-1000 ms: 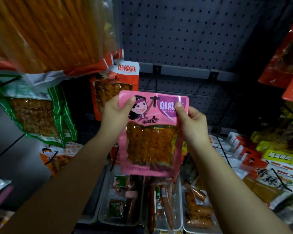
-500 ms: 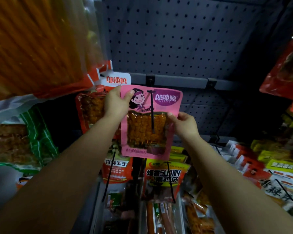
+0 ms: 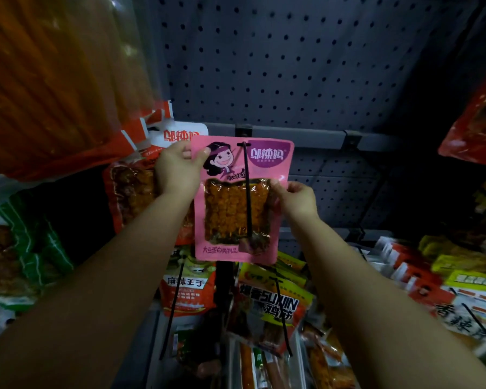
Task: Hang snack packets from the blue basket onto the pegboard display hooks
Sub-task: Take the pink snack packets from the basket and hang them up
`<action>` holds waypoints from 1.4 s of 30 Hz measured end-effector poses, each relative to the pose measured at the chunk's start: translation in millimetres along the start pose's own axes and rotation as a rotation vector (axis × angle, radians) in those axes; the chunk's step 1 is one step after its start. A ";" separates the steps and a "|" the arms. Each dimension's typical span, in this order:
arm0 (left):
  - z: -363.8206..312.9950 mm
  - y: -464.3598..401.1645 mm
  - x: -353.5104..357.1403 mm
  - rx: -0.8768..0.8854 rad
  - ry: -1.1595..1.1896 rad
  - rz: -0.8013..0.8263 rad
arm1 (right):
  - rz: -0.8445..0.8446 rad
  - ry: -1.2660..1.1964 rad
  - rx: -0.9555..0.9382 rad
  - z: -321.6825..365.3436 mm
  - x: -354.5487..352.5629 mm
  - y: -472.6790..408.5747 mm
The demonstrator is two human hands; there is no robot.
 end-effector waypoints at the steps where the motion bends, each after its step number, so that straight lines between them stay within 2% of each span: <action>1: 3.6 3.2 -4.2 -0.003 0.045 -0.011 | -0.011 -0.018 -0.010 -2.6 -3.2 1.6; 7: 25.0 60.4 -45.5 0.002 0.203 -0.100 | -0.144 -0.103 -0.099 -17.7 -47.6 38.5; 9: 27.9 98.1 -51.3 -0.036 0.254 0.013 | -0.082 -0.141 -0.121 -29.1 -70.6 64.6; 12: 32.8 169.9 -50.9 -0.049 0.241 0.300 | 0.033 -0.169 -0.118 -65.8 -115.8 112.0; 15: 46.2 249.0 -38.5 -0.061 0.143 0.606 | -0.007 -0.142 0.046 -130.0 -176.5 157.1; 20: 84.9 387.6 -4.2 -0.166 0.066 0.979 | -0.230 -0.046 0.446 -258.8 -285.0 226.8; 24: 137.3 489.3 31.7 -0.274 -0.029 1.152 | -0.346 0.039 0.650 -344.6 -365.4 273.2; 28: 212.4 586.0 63.7 -0.313 -0.196 1.253 | -0.370 0.136 0.835 -433.2 -432.2 300.6; 32: 299.5 677.8 93.5 -0.403 -0.357 1.234 | -0.261 0.285 0.959 -529.9 -482.4 301.6; 35: 371.2 748.0 110.1 -0.609 -0.460 1.145 | -0.034 0.515 0.982 -606.1 -509.4 286.7; 38: 435.5 807.9 138.4 -0.754 -0.581 1.100 | 0.176 0.716 0.855 -685.0 -526.7 254.5; 40: 468.1 838.4 161.0 -0.763 -0.658 1.107 | 0.299 0.832 0.746 -732.2 -530.4 228.4; 42: 494.4 861.6 187.0 -0.766 -0.632 1.109 | 0.367 0.916 0.657 -777.0 -533.1 199.2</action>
Point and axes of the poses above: each hand's wrist, its own y-axis away from the middle knuckle, its own x-axis out of the palm, z = x × y, the point moved 4 cm from there along -y, towards the middle knuckle, and after that the axes turned 13 degrees about -z, right-handed, at the moved point
